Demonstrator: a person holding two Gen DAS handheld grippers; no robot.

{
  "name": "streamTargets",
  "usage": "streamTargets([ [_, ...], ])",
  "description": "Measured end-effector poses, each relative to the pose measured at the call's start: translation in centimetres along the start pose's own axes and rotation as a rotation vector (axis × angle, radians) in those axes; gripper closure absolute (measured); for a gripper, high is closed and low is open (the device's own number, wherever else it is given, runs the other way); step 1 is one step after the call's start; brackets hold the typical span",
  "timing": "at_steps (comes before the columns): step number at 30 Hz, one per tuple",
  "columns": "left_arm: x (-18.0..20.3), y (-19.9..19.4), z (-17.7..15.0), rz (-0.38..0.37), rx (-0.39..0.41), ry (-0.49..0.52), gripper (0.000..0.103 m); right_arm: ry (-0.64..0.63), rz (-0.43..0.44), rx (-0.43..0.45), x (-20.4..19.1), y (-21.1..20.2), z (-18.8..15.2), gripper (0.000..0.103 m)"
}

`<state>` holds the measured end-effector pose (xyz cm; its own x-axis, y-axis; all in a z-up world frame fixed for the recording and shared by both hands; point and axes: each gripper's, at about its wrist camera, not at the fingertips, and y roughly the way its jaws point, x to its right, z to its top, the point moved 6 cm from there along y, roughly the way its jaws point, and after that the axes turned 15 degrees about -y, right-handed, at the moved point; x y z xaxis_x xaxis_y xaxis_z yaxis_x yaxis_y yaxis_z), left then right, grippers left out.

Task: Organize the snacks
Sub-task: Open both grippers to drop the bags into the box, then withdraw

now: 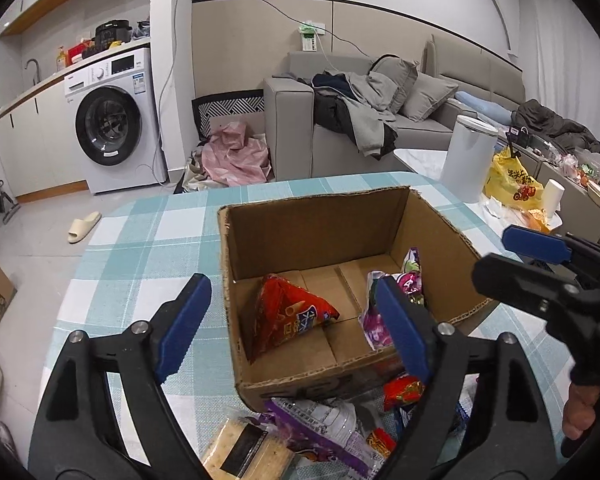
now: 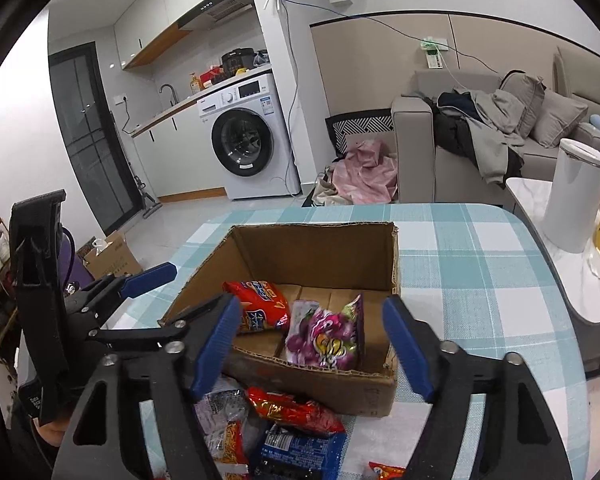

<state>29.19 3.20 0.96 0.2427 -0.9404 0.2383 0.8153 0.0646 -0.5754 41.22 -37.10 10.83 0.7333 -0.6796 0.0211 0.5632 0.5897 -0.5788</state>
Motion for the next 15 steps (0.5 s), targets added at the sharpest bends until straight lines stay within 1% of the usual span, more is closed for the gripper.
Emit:
streamTargets([
  [1,-0.1,-0.3,0.0,-0.003,-0.003,-0.007,0.018,0.0,0.005,0.0,0.1,-0.3,-0.1,0.01],
  [3,-0.3,-1.1,-0.2,-0.004,-0.004,-0.015,0.01,-0.004,0.008,0.001,0.0,-0.8,-0.3,0.003],
  [4,-0.4,-1.5,-0.4,0.002,-0.002,-0.017,0.007,-0.01,0.007,0.001,0.0,-1.0,-0.4,0.001],
  [5,-0.4,-1.9,-0.5,0.005,0.001,-0.017,0.001,-0.021,0.003,-0.001,-0.1,-1.3,-0.6,0.001],
  [10,-0.5,-3.9,-1.5,0.004,0.014,-0.001,0.001,-0.017,-0.004,-0.006,-0.3,-2.3,-1.6,0.001],
  [15,-0.8,-5.5,-2.7,0.003,0.009,0.007,0.001,0.003,-0.014,-0.006,-0.2,-3.3,-2.6,0.001],
])
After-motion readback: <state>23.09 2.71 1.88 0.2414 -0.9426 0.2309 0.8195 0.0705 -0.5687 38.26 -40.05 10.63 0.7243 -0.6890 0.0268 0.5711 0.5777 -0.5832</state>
